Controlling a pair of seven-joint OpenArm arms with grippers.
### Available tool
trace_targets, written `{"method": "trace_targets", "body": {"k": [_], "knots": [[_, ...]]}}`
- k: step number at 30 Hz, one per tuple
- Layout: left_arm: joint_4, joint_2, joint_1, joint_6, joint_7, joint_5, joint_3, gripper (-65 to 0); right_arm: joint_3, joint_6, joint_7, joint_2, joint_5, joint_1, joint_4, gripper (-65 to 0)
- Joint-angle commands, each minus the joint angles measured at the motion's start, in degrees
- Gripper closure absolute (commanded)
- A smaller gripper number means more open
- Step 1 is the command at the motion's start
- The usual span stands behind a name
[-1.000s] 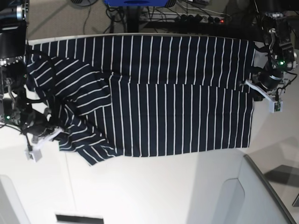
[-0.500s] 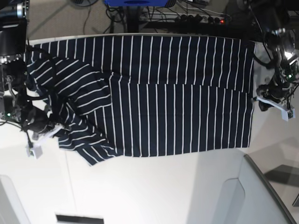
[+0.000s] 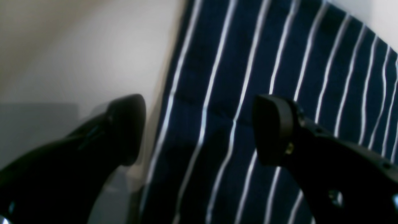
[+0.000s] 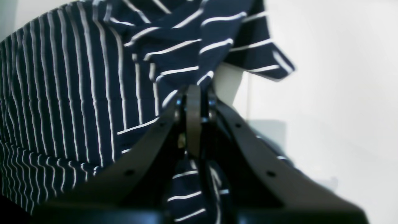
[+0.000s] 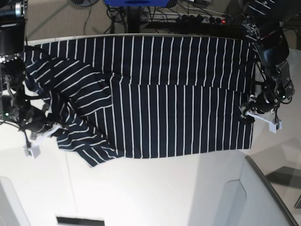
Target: Layout the t-shirt on the table in an organized manner, then fold the t-shirt properly
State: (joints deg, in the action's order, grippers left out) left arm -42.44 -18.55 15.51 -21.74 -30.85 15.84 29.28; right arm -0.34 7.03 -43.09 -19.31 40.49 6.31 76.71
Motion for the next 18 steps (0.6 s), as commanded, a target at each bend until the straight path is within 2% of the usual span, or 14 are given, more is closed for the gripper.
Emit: {"method": "trace_targets", "body": {"k": [1,4,6,8,12,18], "knots": [[0.72,-0.22,0.98,-0.37,1.18,-0.06,-1.72,-51.7,0.47,0.23,1.11,-0.69,0.61,1.21,0.88,-0.2],[2.83,-0.22,0.98,-0.37,4.7,-0.06,-5.32,-50.7,0.56,0.23,1.11,-0.78,0.61,1.21,0.88,-0.2],[3.62,-0.22,0.8,-0.37,5.31,-0.06,-6.82,-43.6,0.56,0.23,1.2,-0.78,0.61,1.21,0.88,-0.2],[3.62,0.04,0.54,-0.37,5.4,0.21,-7.61,-31.8,0.56,0.23,1.29,-0.78,0.61,1.21,0.88,-0.2],[3.36,0.13,0.62,-0.37,5.49,0.03,-6.99,-0.8,0.56,0.23,1.29,-0.78,0.61,1.21,0.88,-0.2],[0.98,-1.19,0.36,-0.37,5.14,0.03,-7.52,0.0,0.56,0.23,1.38,-0.78,0.61,1.21,0.88,-0.2]]}}
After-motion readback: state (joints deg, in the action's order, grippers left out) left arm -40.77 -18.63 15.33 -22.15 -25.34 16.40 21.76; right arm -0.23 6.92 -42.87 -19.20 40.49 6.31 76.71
